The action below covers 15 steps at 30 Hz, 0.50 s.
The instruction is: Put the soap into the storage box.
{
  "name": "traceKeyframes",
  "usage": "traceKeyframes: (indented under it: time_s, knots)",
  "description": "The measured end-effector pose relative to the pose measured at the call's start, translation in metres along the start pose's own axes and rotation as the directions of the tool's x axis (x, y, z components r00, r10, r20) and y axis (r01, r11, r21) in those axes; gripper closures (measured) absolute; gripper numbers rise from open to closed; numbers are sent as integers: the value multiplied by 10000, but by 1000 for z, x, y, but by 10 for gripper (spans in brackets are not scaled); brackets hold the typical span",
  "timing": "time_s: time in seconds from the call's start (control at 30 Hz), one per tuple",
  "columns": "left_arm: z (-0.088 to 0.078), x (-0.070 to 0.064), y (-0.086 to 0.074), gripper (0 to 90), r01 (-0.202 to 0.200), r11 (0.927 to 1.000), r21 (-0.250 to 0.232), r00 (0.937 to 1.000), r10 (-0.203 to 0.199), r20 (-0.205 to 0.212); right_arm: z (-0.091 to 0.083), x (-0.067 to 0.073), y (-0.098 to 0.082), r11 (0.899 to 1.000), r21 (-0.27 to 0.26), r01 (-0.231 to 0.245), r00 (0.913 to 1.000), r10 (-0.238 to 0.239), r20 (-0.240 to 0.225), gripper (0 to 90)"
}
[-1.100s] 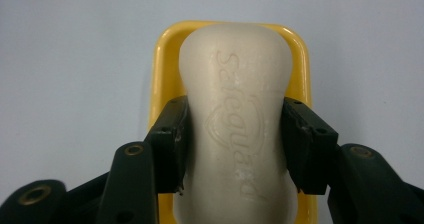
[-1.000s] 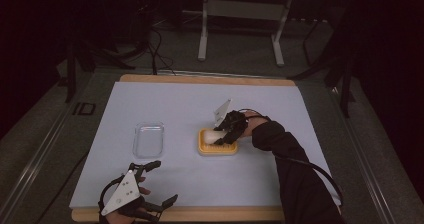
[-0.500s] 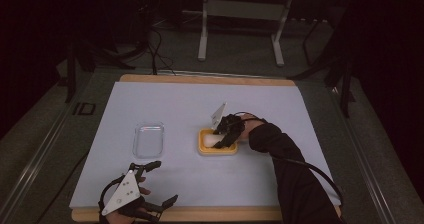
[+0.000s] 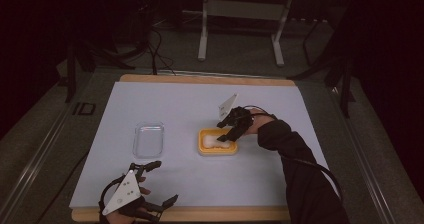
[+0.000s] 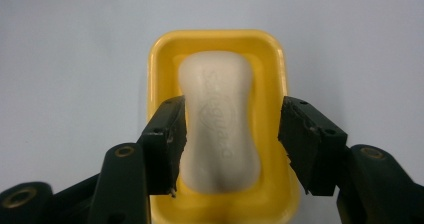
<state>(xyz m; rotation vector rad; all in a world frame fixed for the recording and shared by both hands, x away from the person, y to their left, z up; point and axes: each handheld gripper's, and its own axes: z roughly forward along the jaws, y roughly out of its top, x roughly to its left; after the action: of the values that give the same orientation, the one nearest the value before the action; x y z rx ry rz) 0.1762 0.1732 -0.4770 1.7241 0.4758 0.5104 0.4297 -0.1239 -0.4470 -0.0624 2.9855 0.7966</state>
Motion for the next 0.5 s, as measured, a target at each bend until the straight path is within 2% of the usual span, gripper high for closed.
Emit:
traceKeyframes:
  time_s: [0.03, 0.1, 0.23, 0.27, 0.33, 0.4, 0.5]
  knots:
    - [0, 0, 0, 7, 6, 10000, 0, 10000, -6, 3, -3, 1, 0, 9999, 16, -135, 9999, 135, -21, 429]
    - [0, 0, 0, 7, -4, 10000, 6, 10000, 4, 5, -7, 5, -1, 9998, 39, -198, 9987, 196, 464, 398]
    - [0, 0, 0, 7, -12, 10000, 31, 10000, 12, -10, -13, 10, -4, 9976, -145, -678, 9917, 689, 1088, 248]
    - [0, 0, 0, 8, -12, 10000, 33, 10000, 12, -12, -14, 11, -5, 9961, -228, -847, 9868, 870, 1369, 191]
    - [1, 0, 0, 7, -5, 10000, 44, 10000, 5, -15, -14, 13, -8, 9946, -160, -1024, 9809, 1036, 1645, 106]
    - [1, 0, 0, 7, -10, 10000, 46, 10000, 10, -21, -15, 14, -11, 9907, -163, -1349, 9724, 1356, 1901, 110]
    - [1, 0, 0, 7, -3, 10000, 46, 10000, 3, -10, -18, 13, -16, 9825, -266, -1846, 9642, 1863, 1889, 106]
